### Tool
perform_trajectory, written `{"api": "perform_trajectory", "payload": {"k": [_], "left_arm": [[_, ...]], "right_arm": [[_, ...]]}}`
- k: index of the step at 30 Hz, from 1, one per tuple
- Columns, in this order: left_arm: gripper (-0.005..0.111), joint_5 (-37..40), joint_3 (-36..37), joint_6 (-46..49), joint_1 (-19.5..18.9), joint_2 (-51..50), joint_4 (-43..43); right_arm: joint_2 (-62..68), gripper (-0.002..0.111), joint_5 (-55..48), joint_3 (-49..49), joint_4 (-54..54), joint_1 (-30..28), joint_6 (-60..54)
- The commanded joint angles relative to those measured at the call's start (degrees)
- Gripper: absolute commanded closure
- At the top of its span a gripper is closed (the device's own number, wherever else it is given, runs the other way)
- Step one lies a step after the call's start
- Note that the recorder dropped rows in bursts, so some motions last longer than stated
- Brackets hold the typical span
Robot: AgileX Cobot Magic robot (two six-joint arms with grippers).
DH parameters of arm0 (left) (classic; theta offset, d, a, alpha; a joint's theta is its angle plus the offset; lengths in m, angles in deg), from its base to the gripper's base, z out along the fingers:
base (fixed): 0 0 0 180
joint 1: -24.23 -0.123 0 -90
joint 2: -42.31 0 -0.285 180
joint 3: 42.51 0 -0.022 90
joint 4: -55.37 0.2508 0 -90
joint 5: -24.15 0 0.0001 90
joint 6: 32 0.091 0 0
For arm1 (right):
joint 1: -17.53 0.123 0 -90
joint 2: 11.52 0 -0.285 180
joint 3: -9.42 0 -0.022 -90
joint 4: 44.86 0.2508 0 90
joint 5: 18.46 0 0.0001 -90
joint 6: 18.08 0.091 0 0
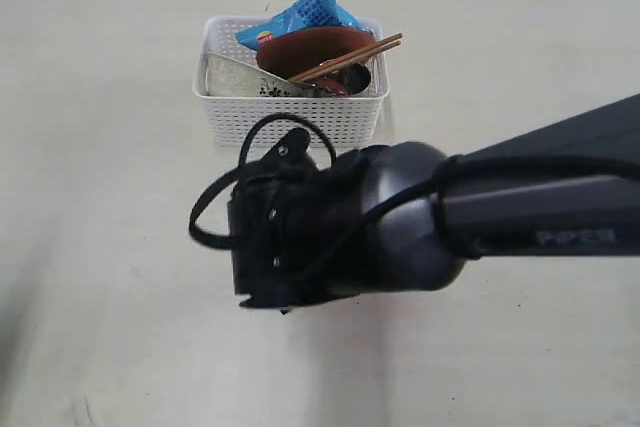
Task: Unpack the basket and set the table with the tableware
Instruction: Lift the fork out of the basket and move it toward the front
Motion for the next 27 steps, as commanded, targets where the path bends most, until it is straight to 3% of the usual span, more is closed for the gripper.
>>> {"api": "perform_trajectory", "payload": {"k": [1, 27], "left_arm": [[0.107, -0.6, 0.1, 0.0, 0.3, 0.2, 0.3], [0.107, -0.6, 0.1, 0.0, 0.3, 0.2, 0.3]], "right_arm": [[2.0, 0.109, -4.3, 0.5, -5.4, 3.2, 0.7], [6.9, 0.108, -3.4, 4.5, -1.3, 4.6, -6.9]]}}
